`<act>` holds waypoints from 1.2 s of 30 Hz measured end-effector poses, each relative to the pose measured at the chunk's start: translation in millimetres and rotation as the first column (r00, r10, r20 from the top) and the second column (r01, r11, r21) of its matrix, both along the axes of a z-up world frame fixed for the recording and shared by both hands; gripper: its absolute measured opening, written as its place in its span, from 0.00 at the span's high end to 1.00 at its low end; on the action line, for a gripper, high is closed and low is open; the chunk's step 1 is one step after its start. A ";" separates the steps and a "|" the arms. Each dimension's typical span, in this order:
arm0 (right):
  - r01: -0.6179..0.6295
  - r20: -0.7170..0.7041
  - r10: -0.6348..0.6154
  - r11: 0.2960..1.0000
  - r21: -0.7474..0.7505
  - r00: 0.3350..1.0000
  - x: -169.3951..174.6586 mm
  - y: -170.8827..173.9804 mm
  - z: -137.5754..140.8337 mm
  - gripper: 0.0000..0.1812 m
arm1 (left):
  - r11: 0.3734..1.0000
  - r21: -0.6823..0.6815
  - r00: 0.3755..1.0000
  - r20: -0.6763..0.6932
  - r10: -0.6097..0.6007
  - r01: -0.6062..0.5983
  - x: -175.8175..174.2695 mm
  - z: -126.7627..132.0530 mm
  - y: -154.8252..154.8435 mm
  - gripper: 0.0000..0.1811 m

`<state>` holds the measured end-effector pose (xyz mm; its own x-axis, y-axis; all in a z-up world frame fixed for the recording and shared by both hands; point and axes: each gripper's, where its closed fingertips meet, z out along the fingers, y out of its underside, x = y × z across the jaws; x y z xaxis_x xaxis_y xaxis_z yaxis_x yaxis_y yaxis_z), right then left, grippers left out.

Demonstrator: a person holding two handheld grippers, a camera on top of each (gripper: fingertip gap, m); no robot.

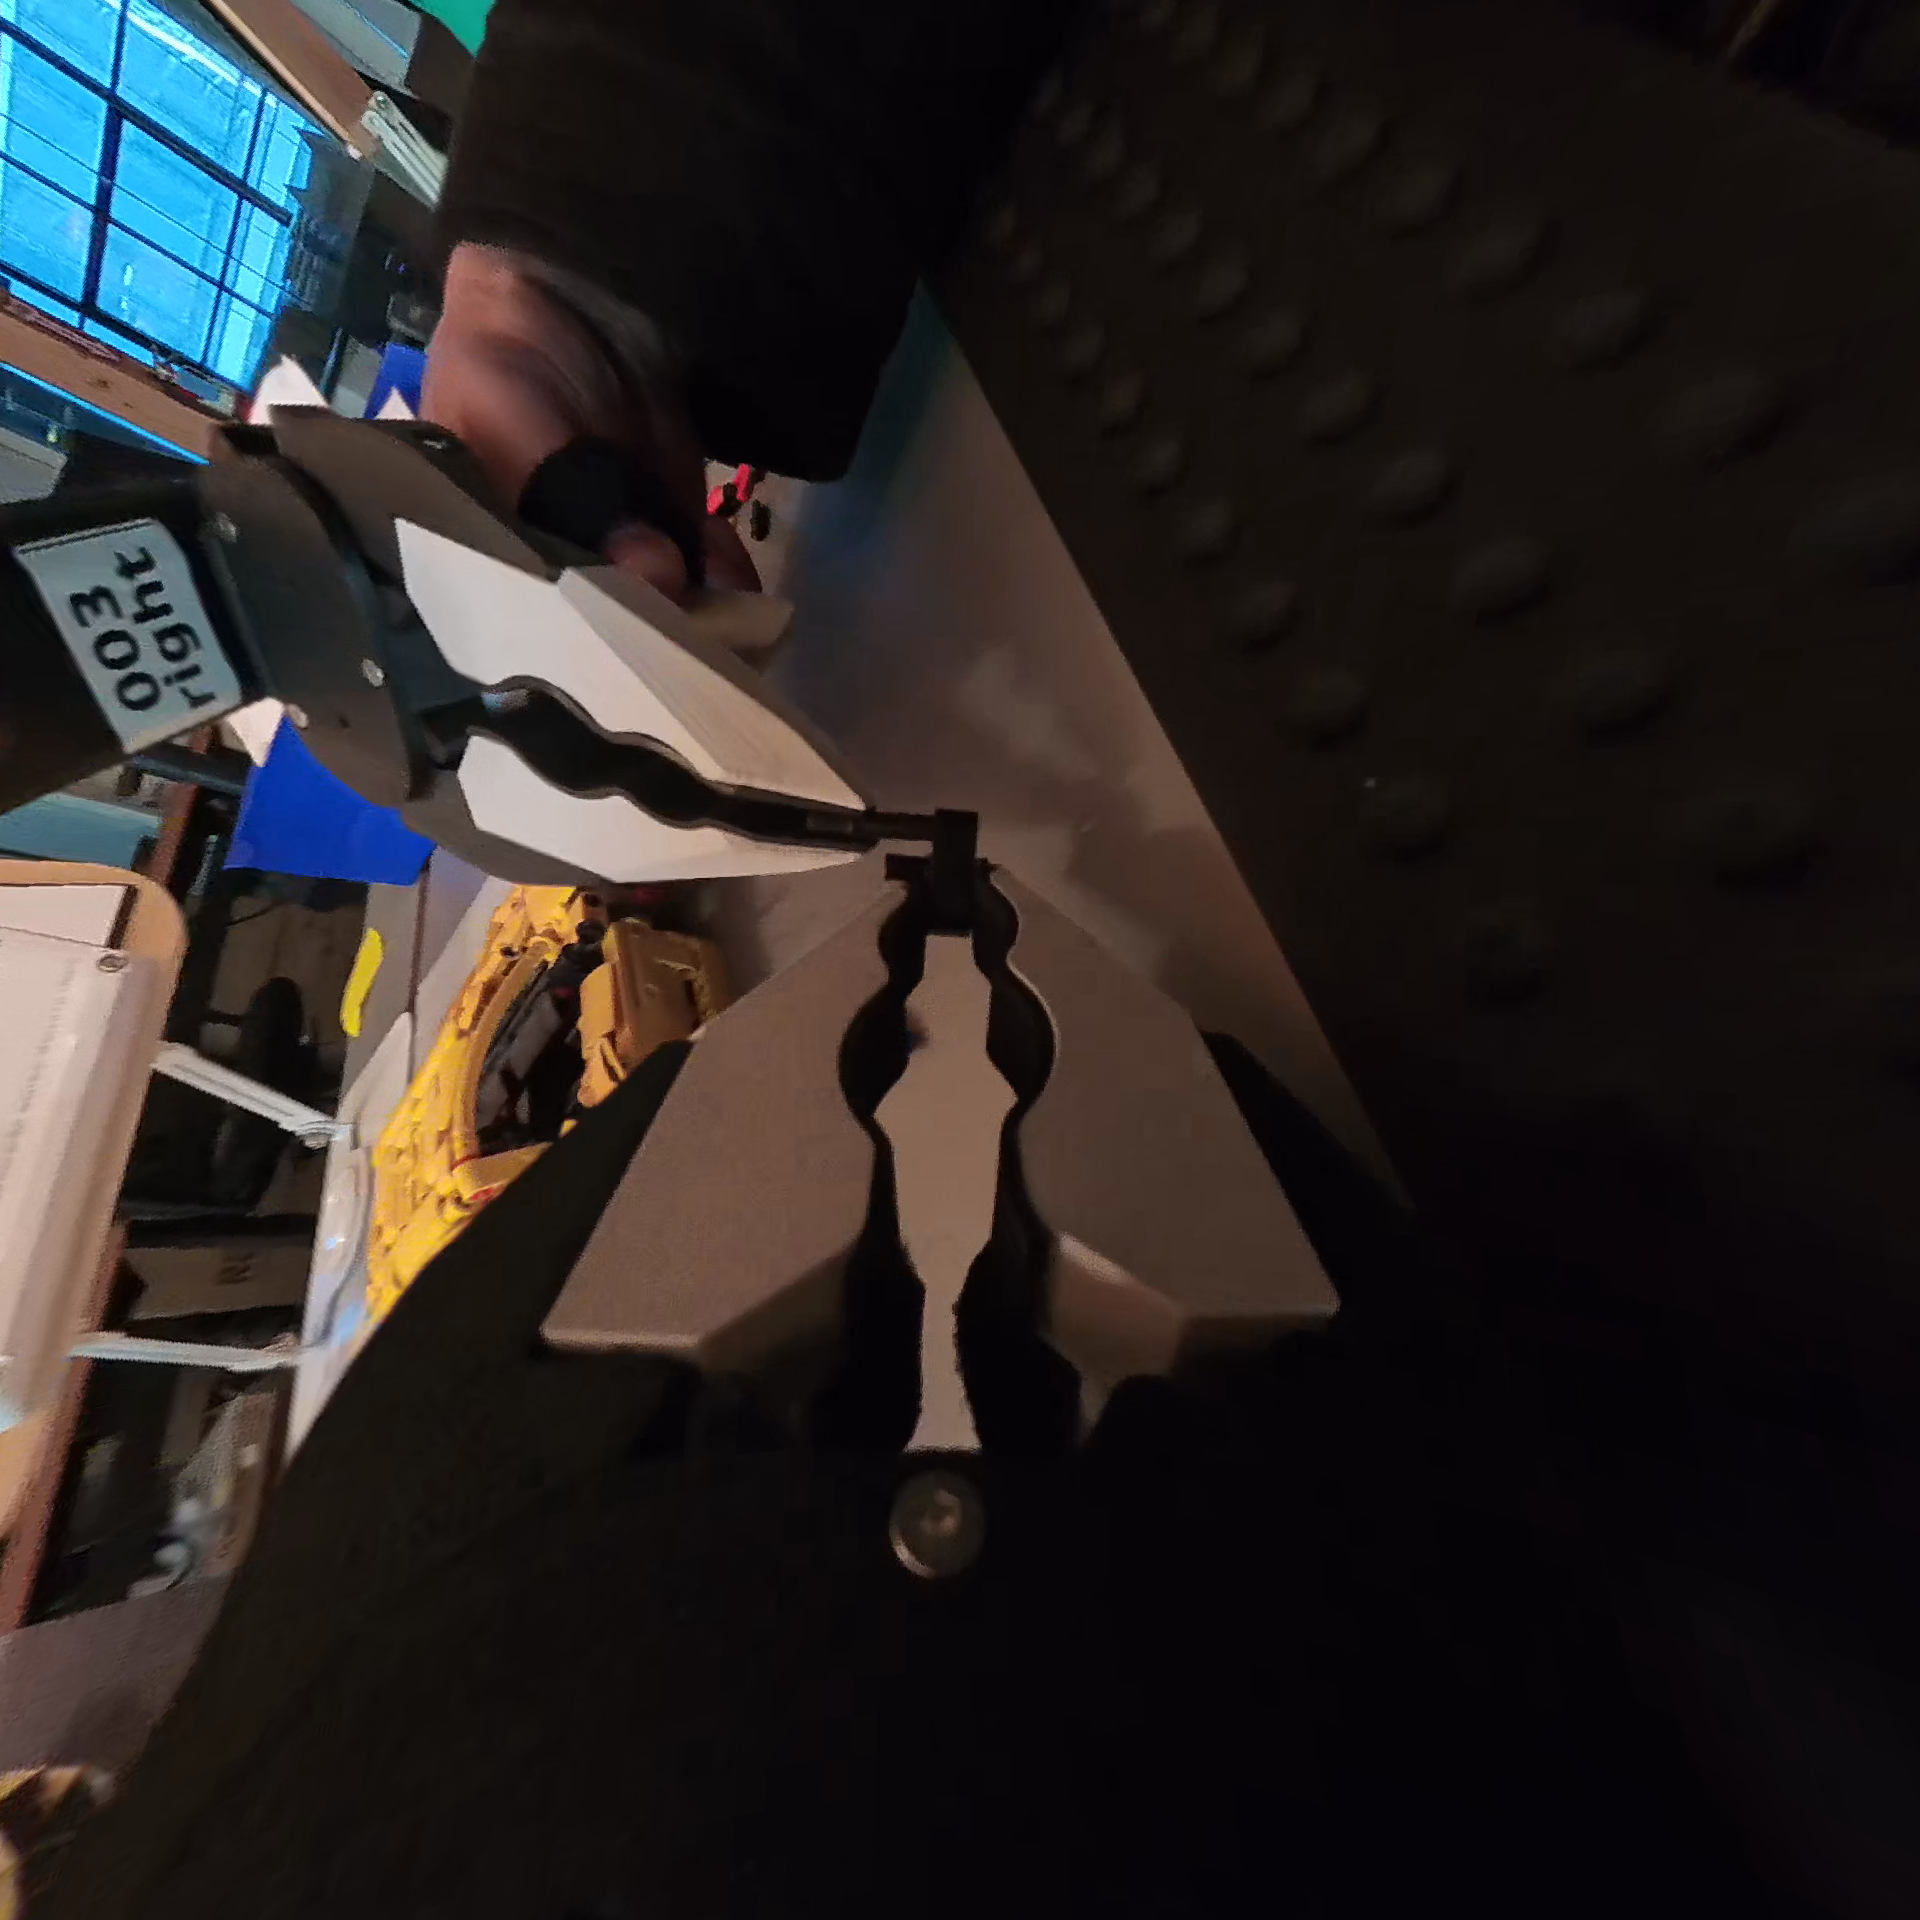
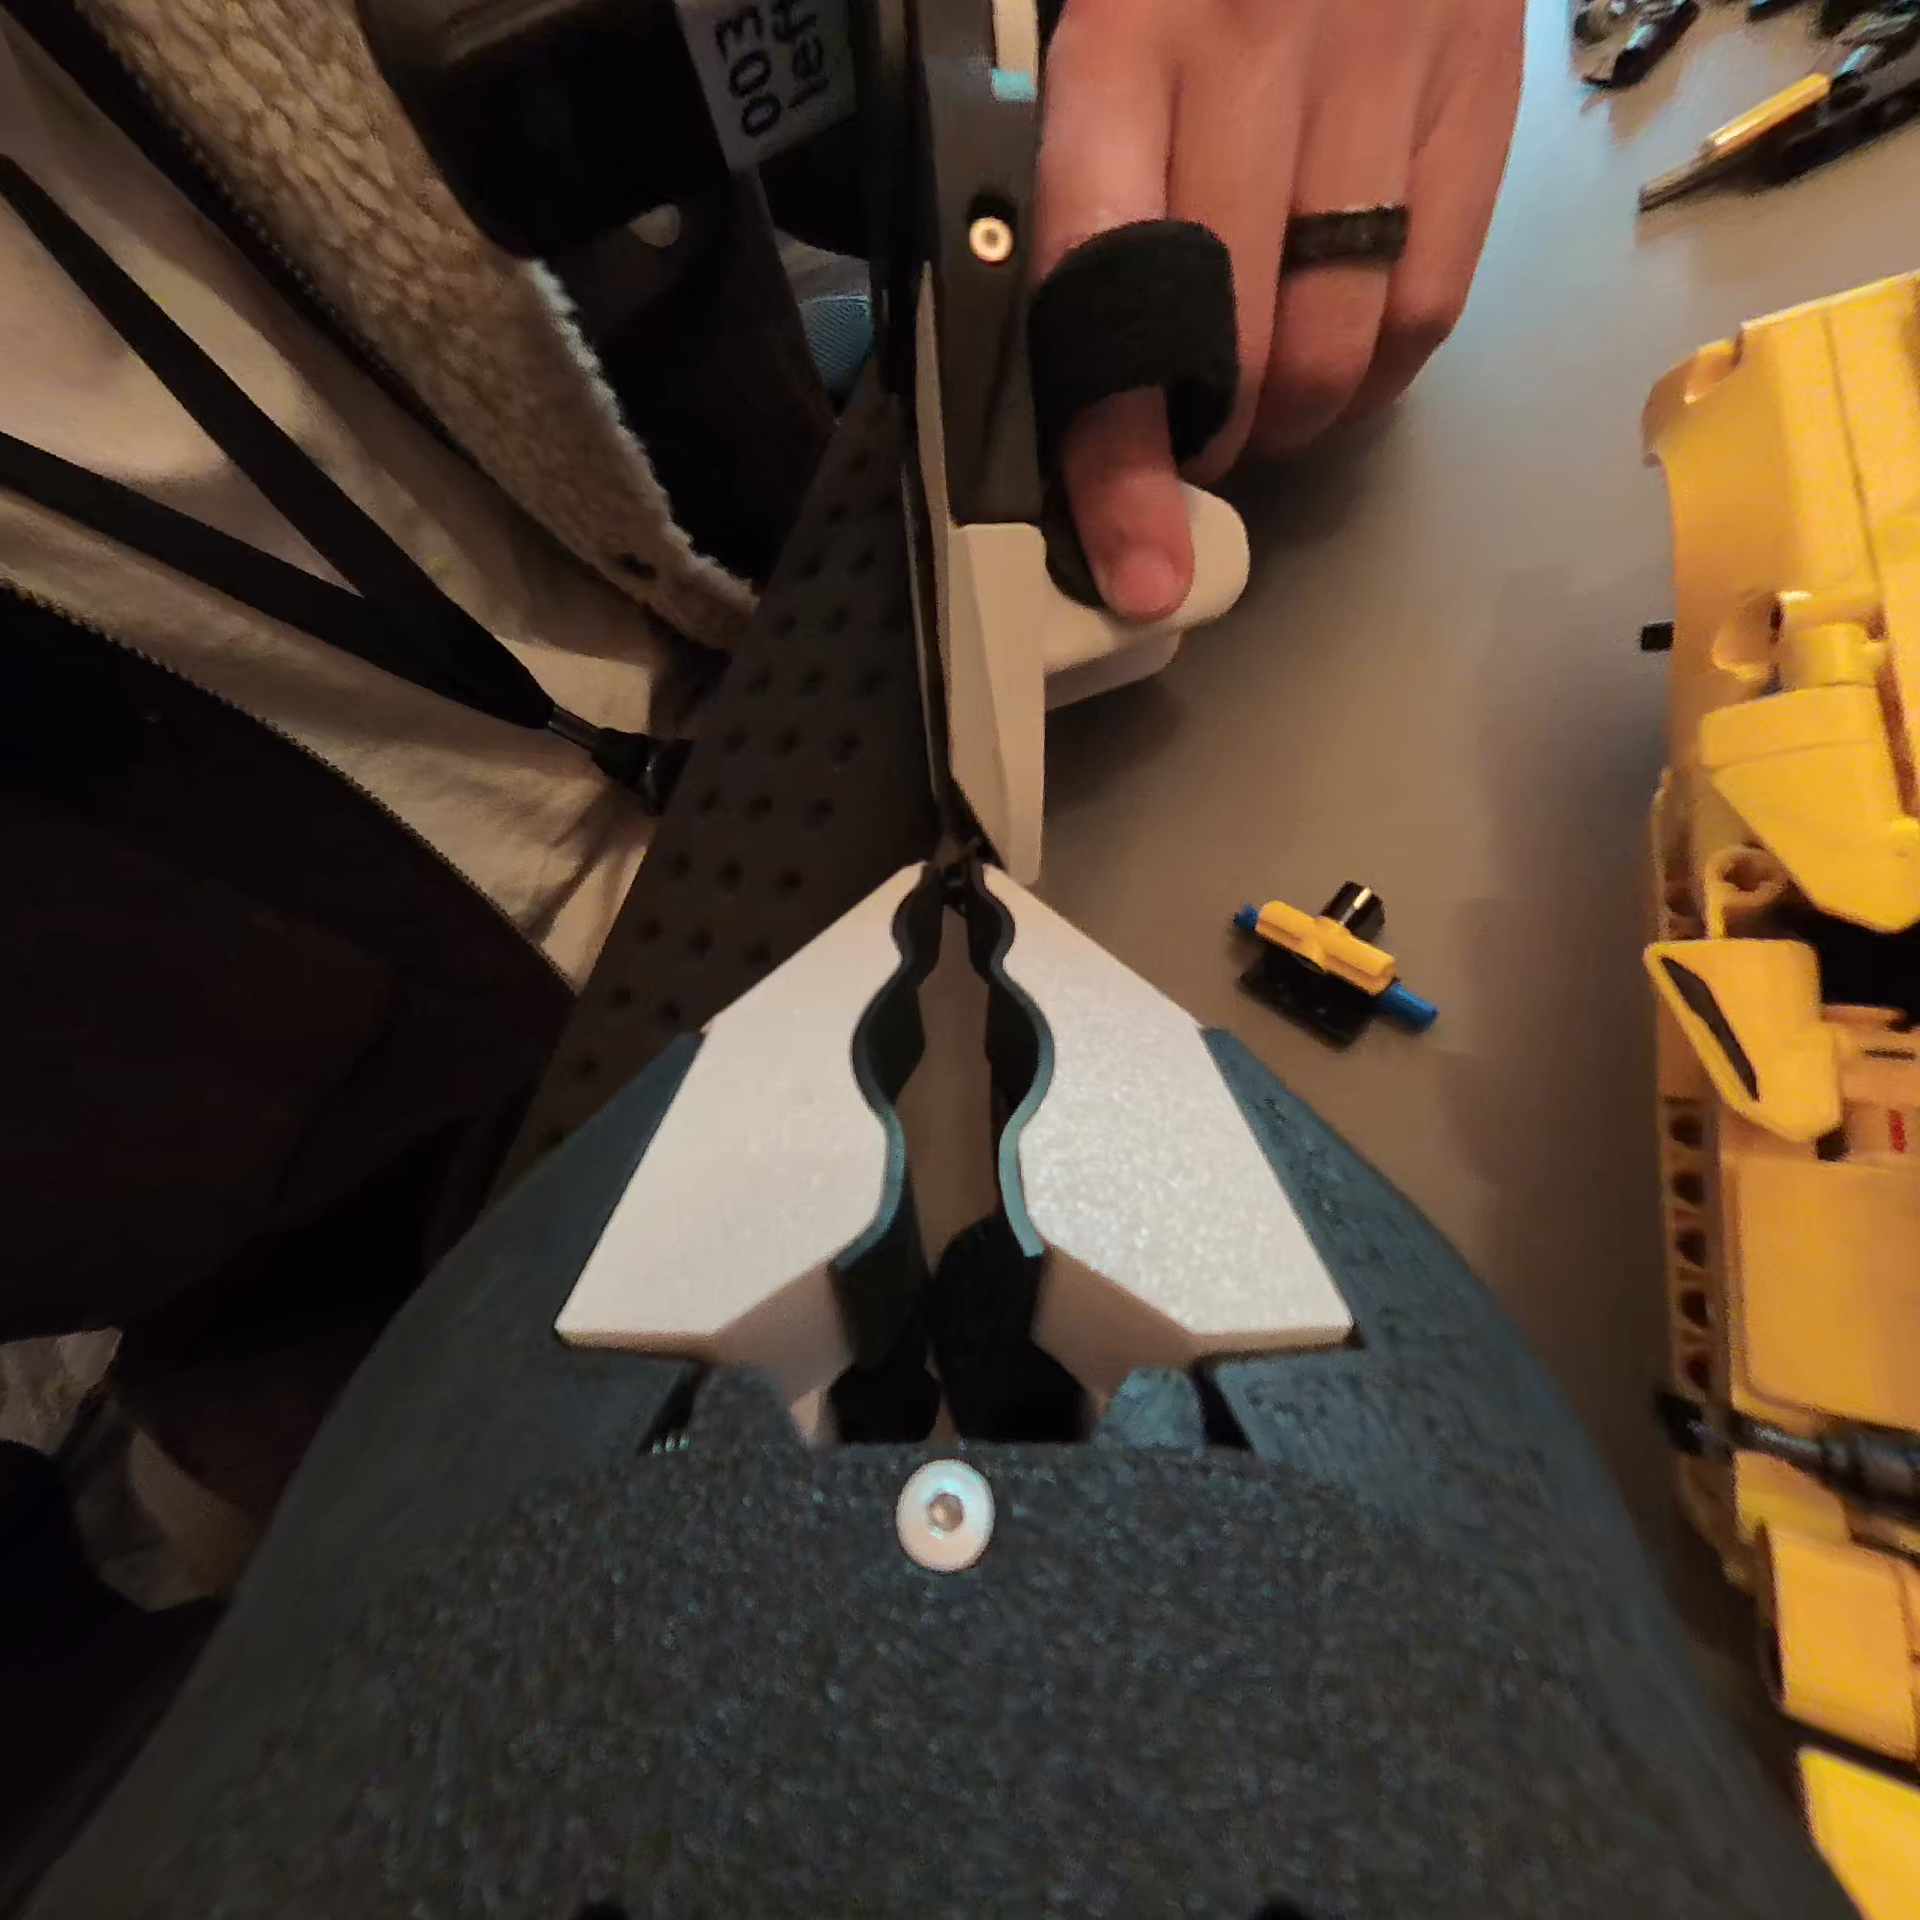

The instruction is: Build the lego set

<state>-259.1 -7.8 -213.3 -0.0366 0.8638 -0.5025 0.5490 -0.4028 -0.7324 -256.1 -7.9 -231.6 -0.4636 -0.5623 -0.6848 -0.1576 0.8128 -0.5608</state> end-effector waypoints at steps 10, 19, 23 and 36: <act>-0.020 -0.250 -0.021 0.987 -0.159 0.968 -1.1 -1.7 34.5 0.98 | 0.957 -0.288 0.997 0.069 -0.018 0.037 -1.5 35.8 -6.3 0.95; -0.046 -0.238 -0.012 0.971 -0.234 0.971 -2.8 -5.2 27.9 0.98 | 0.964 -0.264 0.999 0.034 -0.032 0.040 -2.7 30.2 -10.0 0.95; -0.036 -0.212 -0.018 0.968 -0.248 0.977 -2.9 -5.0 23.4 0.98 | 0.943 -0.331 0.999 -0.014 -0.036 0.029 -2.9 27.1 -9.8 0.95; 0.082 -0.307 -0.148 0.973 -0.217 0.940 -2.9 20.4 42.2 0.97 | 0.904 -0.427 0.997 0.056 0.052 -0.023 1.0 46.3 10.2 0.95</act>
